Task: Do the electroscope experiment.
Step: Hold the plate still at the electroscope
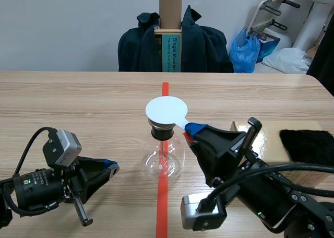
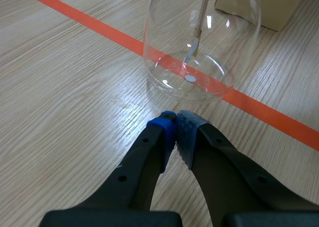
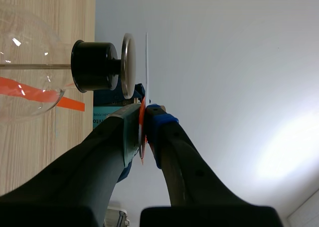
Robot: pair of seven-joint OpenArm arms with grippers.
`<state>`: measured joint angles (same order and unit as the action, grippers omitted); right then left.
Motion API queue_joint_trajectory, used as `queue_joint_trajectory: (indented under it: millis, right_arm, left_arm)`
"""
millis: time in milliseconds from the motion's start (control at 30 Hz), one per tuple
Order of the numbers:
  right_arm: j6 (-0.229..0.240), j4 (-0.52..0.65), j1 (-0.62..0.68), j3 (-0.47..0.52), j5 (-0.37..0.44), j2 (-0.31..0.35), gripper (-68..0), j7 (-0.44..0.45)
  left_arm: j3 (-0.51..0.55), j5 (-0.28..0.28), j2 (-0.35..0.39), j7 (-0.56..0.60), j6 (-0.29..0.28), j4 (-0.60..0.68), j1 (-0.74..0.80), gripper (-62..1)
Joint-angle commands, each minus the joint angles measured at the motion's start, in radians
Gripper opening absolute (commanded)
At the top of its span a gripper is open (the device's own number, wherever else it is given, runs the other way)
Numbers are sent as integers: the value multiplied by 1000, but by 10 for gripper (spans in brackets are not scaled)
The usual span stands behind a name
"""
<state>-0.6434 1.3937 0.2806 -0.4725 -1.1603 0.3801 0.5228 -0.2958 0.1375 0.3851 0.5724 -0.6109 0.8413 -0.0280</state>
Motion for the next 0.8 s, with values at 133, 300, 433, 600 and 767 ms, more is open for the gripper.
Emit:
queue_joint_trajectory:
  millis: [133,300,433,600,767]
  right_arm:
    - [-15,12,-17,8,7,13,-667,0]
    - [-15,12,-17,8,7,13,-667,0]
    - [-15,12,-17,8,7,13,-667,0]
    - [-15,12,-17,8,7,13,-667,0]
    - [-15,12,-17,8,8,13,-667,-15]
  left_arm:
    - [3,-14,-2,13,-3,20,-5,-582]
    - [3,-14,-2,13,-3,20,-5,-582]
    - [3,-14,-2,13,-3,20,-5,-582]
    - [3,-14,-2,13,-3,20,-5,-582]
    - [3,-14,-2,13,-3,20,-5,-582]
